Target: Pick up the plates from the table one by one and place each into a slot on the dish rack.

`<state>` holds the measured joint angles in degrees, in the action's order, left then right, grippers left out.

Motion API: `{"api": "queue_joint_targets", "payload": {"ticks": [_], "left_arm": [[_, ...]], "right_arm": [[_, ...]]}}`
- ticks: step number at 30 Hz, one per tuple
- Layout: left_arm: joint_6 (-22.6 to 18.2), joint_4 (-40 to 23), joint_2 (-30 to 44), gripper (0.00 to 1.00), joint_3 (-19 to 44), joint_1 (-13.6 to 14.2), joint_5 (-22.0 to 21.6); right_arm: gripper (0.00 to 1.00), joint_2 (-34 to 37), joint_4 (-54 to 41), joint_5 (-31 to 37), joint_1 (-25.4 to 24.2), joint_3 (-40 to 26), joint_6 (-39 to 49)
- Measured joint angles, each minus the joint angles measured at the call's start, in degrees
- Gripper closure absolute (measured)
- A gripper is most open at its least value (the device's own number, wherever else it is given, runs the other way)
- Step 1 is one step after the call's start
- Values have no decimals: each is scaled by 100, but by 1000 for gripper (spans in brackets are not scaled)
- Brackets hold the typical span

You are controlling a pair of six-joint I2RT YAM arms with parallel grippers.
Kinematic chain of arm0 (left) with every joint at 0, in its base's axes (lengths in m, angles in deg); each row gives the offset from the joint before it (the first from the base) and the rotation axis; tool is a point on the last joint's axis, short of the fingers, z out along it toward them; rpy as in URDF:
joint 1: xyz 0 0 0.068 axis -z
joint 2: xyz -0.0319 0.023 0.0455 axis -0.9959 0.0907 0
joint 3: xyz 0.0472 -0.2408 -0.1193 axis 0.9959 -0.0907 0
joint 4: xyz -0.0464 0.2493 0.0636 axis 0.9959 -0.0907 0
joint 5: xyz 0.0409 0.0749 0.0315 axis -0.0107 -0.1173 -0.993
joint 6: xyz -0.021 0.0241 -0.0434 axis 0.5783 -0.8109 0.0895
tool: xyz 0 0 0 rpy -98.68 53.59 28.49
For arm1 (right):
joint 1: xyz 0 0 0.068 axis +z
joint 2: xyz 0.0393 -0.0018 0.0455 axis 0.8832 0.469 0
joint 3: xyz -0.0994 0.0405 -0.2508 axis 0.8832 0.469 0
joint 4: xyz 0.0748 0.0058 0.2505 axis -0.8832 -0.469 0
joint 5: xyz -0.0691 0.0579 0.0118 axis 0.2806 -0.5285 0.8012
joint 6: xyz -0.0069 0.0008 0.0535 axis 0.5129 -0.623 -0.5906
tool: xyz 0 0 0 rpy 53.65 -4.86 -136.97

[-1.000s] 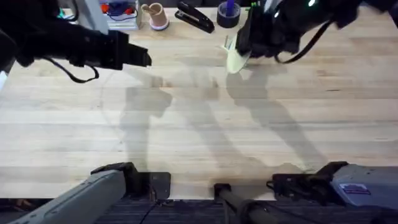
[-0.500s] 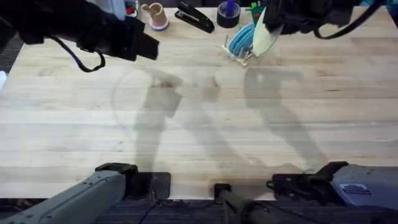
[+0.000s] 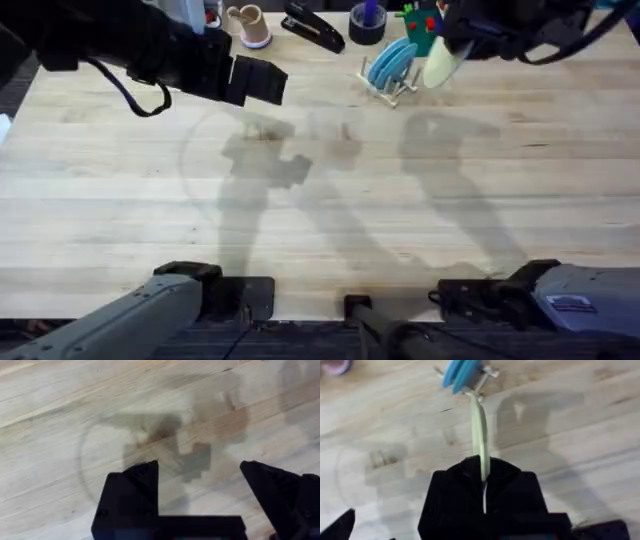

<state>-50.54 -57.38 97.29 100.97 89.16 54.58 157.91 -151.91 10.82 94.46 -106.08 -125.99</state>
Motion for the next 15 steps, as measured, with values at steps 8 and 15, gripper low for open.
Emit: {"api": "queue_joint_targets", "payload": {"ticks": [8, 15], "left_arm": [[0, 0, 0, 6, 0, 0, -22], [0, 0, 0, 6, 0, 0, -22]], "right_arm": [[970, 0, -163, 511, 0, 0, -1122], [970, 0, -119, 805, 0, -2, -2534]]}}
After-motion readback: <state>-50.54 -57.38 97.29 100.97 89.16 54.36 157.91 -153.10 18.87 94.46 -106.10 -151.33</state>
